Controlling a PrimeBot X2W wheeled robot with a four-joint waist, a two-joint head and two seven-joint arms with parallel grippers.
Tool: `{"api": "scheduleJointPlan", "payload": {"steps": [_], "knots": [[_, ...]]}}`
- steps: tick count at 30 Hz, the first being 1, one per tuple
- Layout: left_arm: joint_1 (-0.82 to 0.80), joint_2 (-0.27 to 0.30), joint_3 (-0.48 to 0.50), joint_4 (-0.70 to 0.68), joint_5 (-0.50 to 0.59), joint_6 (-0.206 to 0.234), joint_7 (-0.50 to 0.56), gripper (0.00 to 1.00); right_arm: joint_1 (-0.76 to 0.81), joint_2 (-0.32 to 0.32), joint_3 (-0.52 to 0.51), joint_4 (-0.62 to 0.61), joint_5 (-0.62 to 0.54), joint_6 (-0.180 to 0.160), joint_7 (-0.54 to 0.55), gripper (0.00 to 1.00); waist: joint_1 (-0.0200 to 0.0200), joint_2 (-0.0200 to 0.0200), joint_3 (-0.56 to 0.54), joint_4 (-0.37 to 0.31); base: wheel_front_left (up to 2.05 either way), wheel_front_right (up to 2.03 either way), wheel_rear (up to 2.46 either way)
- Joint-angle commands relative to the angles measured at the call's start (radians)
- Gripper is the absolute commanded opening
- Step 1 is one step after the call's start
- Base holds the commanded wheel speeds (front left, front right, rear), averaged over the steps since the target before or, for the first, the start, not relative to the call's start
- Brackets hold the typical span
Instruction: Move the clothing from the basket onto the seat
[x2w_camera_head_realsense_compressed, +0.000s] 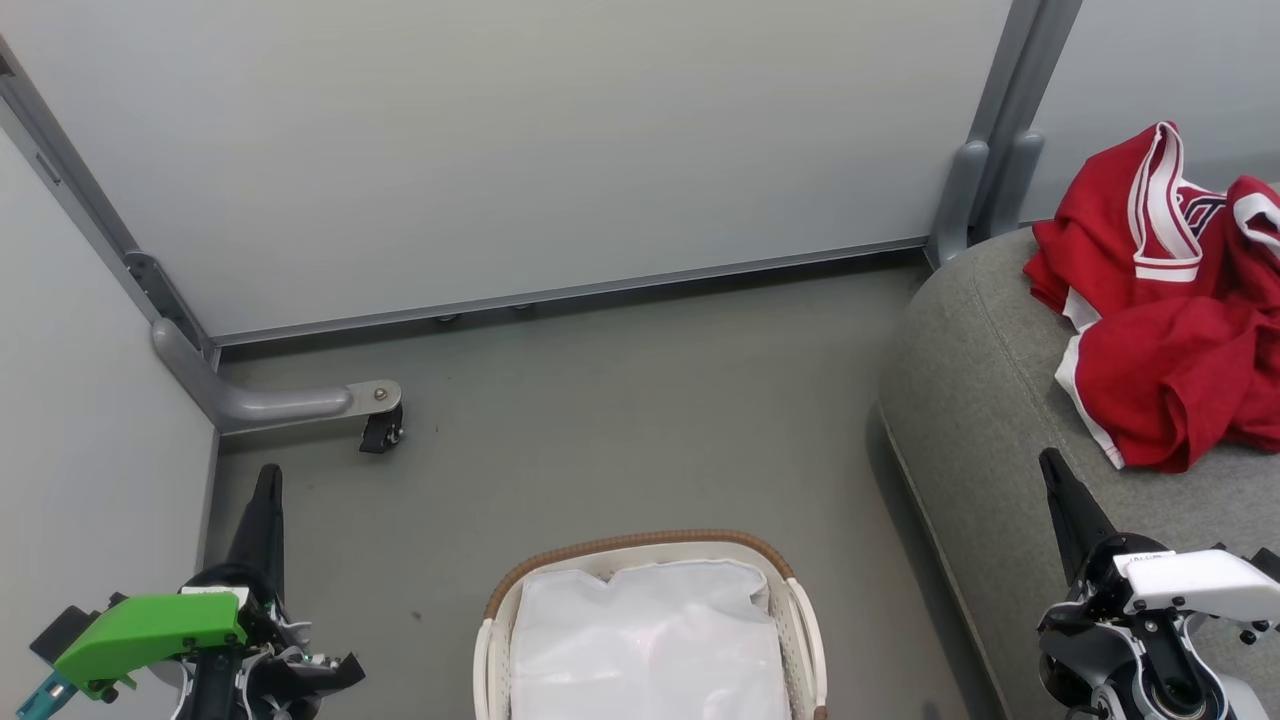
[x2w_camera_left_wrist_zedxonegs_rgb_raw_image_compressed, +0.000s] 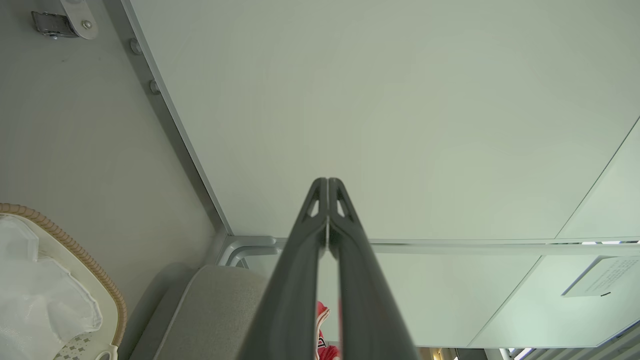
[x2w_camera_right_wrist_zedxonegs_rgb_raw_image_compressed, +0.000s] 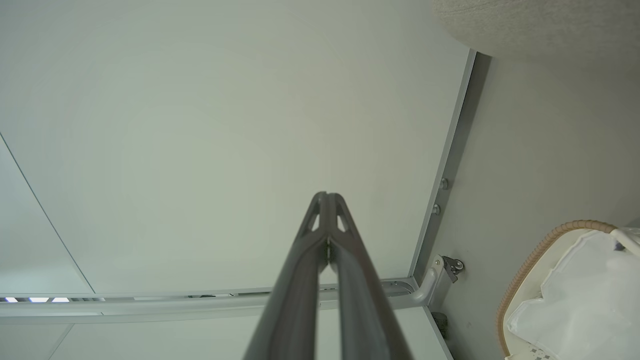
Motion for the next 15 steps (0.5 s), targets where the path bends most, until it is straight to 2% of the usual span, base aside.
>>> {"api": "scheduleJointPlan", "payload": {"steps": [1, 15], "knots": [[-0.010, 0.005, 0.002, -0.001, -0.003, -0.004, 0.003, 0.00, -0.008, -0.006, -0.002, -0.004, 0.003, 0.000, 0.003, 0.00, 0.0000, 0.0000, 0.000, 0.000, 0.00, 0.00, 0.00], [-0.010, 0.005, 0.002, -0.002, -0.003, -0.004, 0.003, 0.00, -0.008, -0.006, -0.002, -0.004, 0.003, 0.000, 0.003, 0.00, 0.0000, 0.0000, 0.000, 0.000, 0.00, 0.00, 0.00]]}}
